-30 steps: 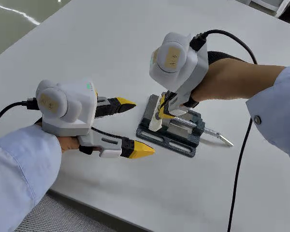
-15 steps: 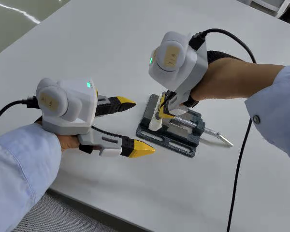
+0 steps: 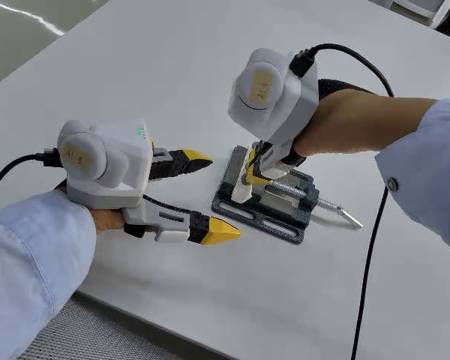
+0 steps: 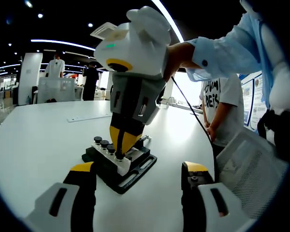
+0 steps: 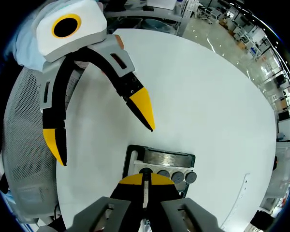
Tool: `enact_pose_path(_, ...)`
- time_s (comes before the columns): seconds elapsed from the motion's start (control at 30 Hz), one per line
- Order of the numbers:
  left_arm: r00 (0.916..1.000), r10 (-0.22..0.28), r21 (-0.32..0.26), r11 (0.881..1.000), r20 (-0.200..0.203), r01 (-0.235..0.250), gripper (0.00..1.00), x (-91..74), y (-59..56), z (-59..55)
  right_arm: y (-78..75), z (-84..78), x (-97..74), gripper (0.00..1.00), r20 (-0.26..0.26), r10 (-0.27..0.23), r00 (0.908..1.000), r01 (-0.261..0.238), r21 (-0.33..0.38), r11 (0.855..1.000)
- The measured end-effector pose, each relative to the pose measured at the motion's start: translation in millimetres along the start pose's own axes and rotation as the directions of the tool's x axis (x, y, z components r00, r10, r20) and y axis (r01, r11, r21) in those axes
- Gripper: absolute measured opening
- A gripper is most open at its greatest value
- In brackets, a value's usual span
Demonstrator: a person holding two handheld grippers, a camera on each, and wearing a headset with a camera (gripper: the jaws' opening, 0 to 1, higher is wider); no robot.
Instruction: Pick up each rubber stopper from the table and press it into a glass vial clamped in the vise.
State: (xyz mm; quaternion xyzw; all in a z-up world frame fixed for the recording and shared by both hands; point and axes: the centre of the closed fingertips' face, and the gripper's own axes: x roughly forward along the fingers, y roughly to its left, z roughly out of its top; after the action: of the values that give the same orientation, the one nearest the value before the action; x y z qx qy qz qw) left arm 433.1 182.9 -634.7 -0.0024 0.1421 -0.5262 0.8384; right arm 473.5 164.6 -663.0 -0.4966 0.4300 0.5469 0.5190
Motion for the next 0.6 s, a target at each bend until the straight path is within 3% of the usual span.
enact_pose_path(0.13,1.0,0.0,0.001,1.0,0.004,0.0,0.69,0.6,-0.1,1.2,0.6,0.1,0.5,0.0,-0.011,-0.011,0.9999,0.011,-0.005,1.0)
enact_pose_path(0.43,1.0,0.0,-0.005,1.0,-0.005,0.0,0.69,0.7,-0.6,-0.6,0.6,0.5,-0.8,0.0,0.03,-0.028,0.9992,0.026,0.038,0.999)
enact_pose_path(0.53,1.0,0.006,-0.012,1.0,-0.007,-0.006,0.69,0.0,0.2,-0.3,-0.2,0.0,-2.0,0.0,0.062,-0.029,0.9976,0.026,0.038,0.999)
enact_pose_path(0.6,0.9999,0.011,-0.016,1.0,-0.01,-0.011,0.69,-0.6,0.9,-0.9,-0.5,0.3,-2.5,0.0,0.099,-0.035,0.9944,0.027,0.075,0.997)
